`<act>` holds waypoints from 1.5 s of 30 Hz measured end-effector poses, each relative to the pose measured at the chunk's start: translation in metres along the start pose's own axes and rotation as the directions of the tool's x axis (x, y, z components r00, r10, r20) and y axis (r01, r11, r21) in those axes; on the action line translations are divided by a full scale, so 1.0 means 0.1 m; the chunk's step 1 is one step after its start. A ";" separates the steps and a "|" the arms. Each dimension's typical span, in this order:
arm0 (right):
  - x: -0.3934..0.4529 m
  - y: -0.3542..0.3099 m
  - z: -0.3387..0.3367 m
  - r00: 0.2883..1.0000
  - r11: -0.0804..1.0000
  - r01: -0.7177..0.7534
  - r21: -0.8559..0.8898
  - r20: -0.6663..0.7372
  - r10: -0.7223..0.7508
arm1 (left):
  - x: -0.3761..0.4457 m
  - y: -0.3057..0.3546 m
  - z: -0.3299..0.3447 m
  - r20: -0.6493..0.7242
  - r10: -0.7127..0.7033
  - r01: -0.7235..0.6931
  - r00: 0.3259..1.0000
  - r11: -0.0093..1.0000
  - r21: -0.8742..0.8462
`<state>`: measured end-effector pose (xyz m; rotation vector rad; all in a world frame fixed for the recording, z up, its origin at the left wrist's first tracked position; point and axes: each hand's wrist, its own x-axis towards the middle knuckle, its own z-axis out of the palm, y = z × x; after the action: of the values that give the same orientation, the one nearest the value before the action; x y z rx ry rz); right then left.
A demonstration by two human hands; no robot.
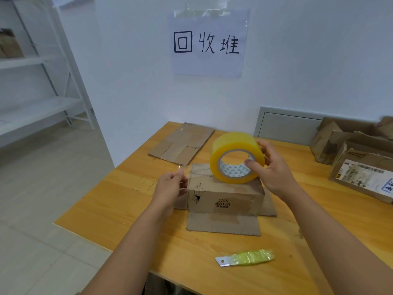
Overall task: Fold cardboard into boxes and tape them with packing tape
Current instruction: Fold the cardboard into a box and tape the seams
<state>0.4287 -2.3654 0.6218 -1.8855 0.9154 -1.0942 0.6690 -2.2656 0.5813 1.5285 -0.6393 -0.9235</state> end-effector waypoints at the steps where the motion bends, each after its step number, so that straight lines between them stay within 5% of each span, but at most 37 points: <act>1: -0.01 0.01 0.00 1.000 1.000 -0.002 0.005 -0.009 0.002 | 0.00 0.00 0.00 0.006 0.000 0.000 1.000 1.000 0.010; 14: -0.04 0.04 0.02 1.000 0.999 0.020 0.028 -0.023 -0.019 | 0.02 0.03 0.01 0.111 -0.102 0.084 0.989 0.984 0.160; 20: -0.07 0.06 0.04 1.000 0.999 0.016 0.044 -0.024 -0.015 | 0.04 0.00 0.00 0.002 0.127 -0.107 0.992 0.830 0.548; 24: -0.12 0.11 0.05 1.000 1.000 0.003 -0.016 -0.008 -0.003 | -0.23 0.02 0.04 0.074 0.304 -0.307 0.950 0.858 0.412; 32: -0.20 0.18 0.11 0.996 0.997 -0.080 -0.004 -0.031 0.079 | -0.42 -0.11 0.17 0.225 0.115 -0.181 0.968 0.937 0.299; 45: -0.23 0.17 0.17 0.991 0.995 -0.099 0.027 -0.088 0.101 | -0.22 0.01 0.15 0.283 0.256 -0.365 0.924 0.810 0.460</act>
<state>0.4323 -2.3487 0.5930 -1.7650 1.0327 -1.1311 0.6448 -2.2559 0.5867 1.7198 -1.3319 -0.6904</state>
